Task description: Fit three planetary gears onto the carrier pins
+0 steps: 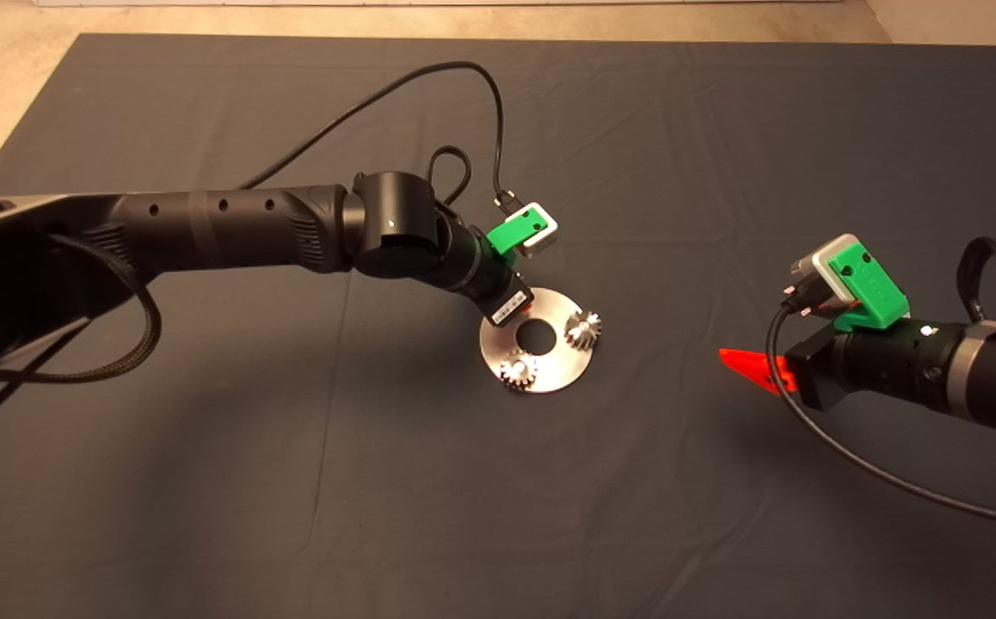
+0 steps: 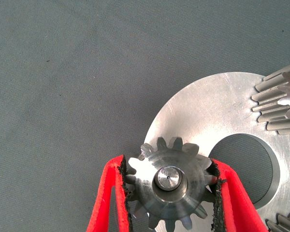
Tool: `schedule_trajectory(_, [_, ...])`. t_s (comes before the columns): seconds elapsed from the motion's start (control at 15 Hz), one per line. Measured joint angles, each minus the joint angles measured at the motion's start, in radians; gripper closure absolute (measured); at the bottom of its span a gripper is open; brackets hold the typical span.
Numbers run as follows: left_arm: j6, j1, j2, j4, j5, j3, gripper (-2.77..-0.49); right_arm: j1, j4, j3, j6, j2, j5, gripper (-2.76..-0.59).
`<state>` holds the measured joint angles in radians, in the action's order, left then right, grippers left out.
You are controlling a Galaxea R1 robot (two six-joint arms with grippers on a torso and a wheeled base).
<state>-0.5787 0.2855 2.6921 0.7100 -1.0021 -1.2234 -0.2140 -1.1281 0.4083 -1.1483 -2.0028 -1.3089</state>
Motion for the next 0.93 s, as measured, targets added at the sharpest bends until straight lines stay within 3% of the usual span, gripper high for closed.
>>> schedule_trajectory(0.6, [0.000, 0.000, 0.000, 0.000, 0.000, 0.000, -0.62, 0.000, 0.000, 0.000, 0.000, 0.000, 0.000, -2.60])
schedule_trajectory(0.93, [0.000, 0.000, 0.000, 0.000, 0.001, 0.000, -0.75, 0.000, 0.000, 0.000, 0.000, 0.000, 0.000, -2.60])
